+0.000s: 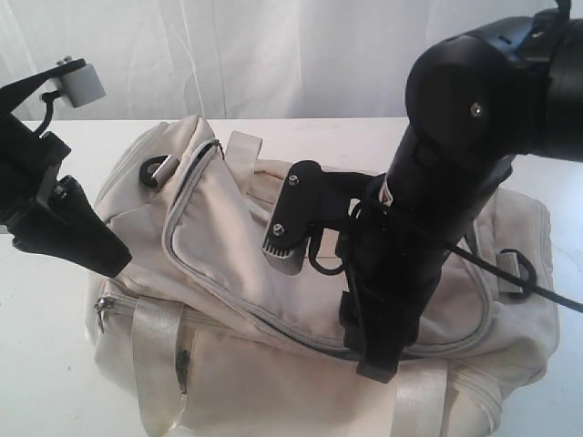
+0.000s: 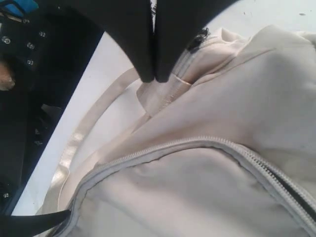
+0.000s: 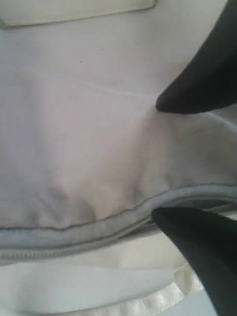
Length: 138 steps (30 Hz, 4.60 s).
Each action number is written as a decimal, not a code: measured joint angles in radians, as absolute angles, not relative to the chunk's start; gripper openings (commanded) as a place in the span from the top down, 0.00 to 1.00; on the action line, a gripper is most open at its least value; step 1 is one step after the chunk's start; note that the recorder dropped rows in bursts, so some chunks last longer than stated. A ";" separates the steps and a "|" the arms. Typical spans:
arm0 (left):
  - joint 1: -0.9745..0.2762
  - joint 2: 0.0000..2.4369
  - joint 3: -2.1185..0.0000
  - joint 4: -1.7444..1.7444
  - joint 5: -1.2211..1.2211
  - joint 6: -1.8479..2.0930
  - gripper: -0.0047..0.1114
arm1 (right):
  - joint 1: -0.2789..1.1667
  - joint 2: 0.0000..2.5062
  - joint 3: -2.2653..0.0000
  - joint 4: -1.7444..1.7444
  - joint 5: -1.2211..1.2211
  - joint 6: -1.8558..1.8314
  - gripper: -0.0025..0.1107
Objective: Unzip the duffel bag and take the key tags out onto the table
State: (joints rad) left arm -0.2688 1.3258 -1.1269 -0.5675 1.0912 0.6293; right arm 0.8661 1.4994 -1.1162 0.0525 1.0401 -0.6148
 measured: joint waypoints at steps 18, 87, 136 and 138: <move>-0.269 1.326 -1.127 -0.576 1.091 0.629 0.96 | 0.866 1.538 -1.045 0.015 0.968 -0.615 0.98; -0.269 1.326 -1.127 -0.599 1.114 0.629 0.96 | 0.260 2.105 -2.064 0.288 0.892 -0.242 0.42; -0.269 1.326 -1.123 -0.627 1.123 0.648 0.96 | 0.680 2.130 -1.794 -0.424 0.422 0.194 0.98; -0.269 1.326 -1.123 -0.627 1.123 0.648 0.96 | 0.680 2.124 -1.813 -0.357 0.372 0.192 0.98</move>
State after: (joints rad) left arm -0.2688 1.3258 -1.1229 -0.6268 1.1235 0.6481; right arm 0.6801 2.1238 -1.8127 -0.3573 0.3715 0.1917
